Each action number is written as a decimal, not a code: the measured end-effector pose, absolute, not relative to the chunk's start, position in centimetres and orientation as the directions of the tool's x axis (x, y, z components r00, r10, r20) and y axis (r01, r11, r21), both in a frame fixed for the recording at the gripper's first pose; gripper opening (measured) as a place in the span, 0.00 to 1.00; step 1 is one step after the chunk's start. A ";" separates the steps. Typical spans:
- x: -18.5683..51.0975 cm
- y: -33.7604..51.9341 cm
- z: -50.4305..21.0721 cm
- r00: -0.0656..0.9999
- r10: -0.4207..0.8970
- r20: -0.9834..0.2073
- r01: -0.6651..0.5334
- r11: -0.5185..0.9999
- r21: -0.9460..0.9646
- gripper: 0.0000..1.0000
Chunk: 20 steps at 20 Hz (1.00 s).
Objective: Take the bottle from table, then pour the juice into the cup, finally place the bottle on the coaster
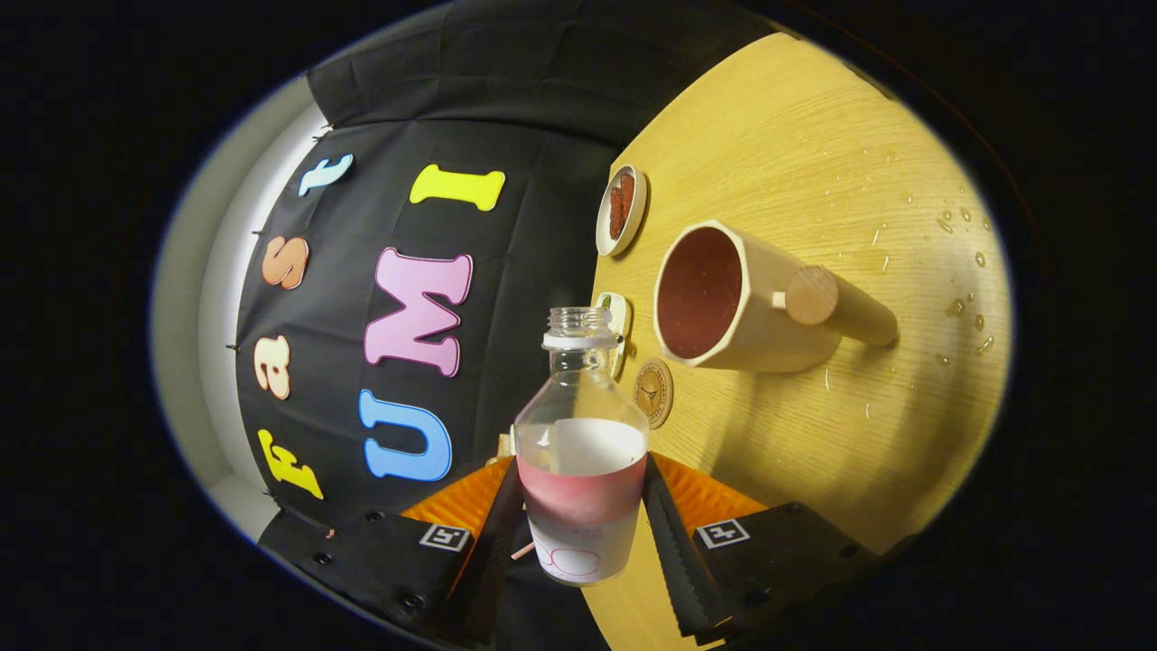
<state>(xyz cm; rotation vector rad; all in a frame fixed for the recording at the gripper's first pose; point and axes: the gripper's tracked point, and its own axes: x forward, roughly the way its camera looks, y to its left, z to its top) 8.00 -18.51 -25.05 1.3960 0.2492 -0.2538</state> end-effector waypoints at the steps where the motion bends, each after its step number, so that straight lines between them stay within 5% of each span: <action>1: 7.9 -18.4 -25.0 0.947 -0.024 -0.321 0.320 0.146 0.936 0.76; 20: 8.2 -18.4 -25.2 0.952 -0.014 -0.305 0.305 0.025 0.952 0.76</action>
